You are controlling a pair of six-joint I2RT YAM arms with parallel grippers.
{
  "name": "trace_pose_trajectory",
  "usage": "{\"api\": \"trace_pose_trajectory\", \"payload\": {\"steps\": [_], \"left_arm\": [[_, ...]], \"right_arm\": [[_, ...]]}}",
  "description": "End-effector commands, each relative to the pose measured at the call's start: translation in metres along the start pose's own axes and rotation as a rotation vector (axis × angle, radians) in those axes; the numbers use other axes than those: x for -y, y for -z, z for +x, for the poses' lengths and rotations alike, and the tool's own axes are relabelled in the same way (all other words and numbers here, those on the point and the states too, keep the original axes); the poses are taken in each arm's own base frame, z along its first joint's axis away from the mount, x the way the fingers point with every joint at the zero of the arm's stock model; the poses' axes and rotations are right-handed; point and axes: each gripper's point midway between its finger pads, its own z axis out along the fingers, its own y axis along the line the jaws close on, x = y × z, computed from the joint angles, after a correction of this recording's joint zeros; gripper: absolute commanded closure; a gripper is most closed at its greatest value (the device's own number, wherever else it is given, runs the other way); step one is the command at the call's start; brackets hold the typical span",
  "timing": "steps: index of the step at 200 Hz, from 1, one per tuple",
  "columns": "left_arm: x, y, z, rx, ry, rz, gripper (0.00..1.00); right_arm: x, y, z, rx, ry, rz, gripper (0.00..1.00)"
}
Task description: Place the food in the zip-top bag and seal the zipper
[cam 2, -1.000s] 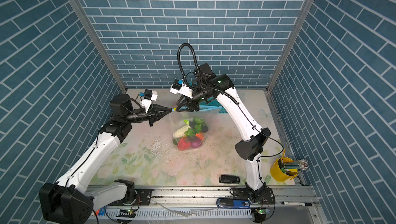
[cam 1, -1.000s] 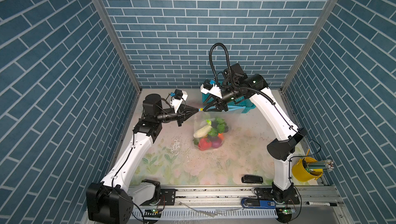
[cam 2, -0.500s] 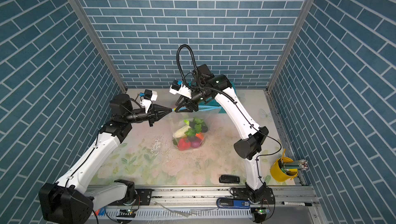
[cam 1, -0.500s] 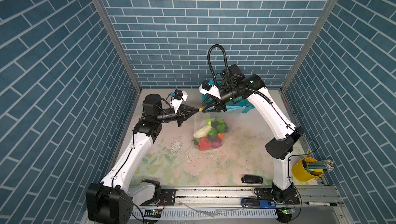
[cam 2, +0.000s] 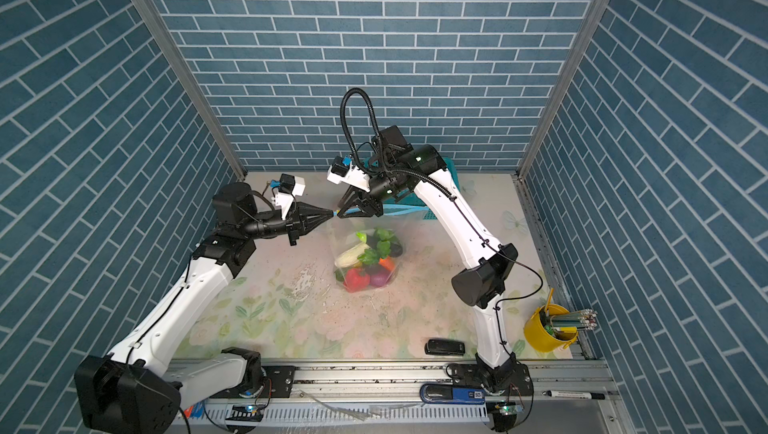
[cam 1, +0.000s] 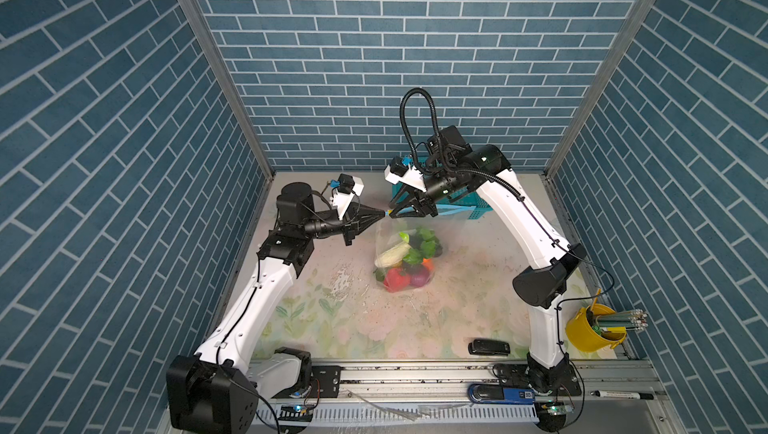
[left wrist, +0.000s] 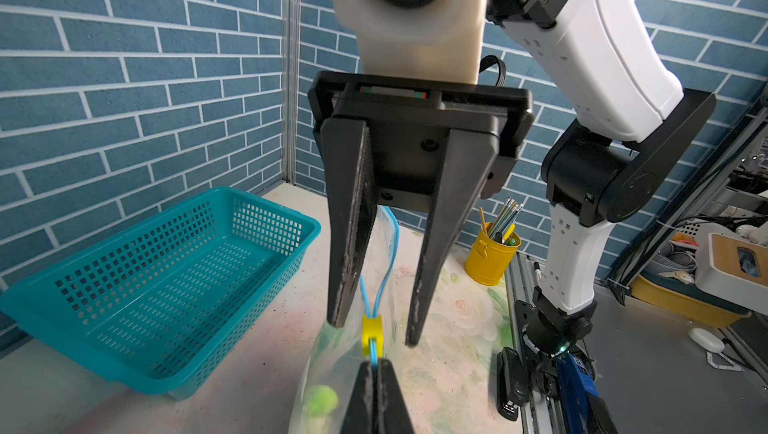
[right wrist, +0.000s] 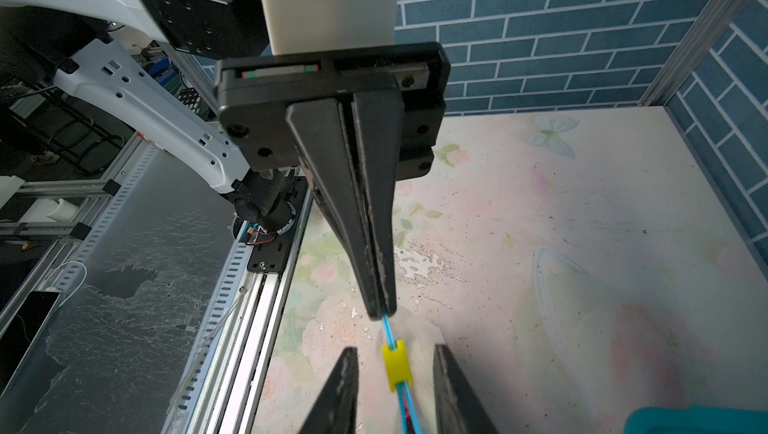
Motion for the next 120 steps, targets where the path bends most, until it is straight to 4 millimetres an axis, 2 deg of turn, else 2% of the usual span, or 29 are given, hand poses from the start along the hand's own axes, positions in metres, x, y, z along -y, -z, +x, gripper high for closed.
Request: {"api": "trace_pose_trajectory", "payload": {"steps": [1, 120], "left_arm": [[0.0086, 0.0022, -0.0078, 0.021, -0.057, 0.012, 1.00], [0.0065, 0.0032, -0.0060, 0.015, -0.054, -0.013, 1.00]], "right_arm": [[-0.0097, 0.0003, -0.0085, 0.025, 0.067, -0.036, 0.74], [-0.0131, 0.0009, -0.0091, 0.018, 0.080, -0.035, 0.89]]}}
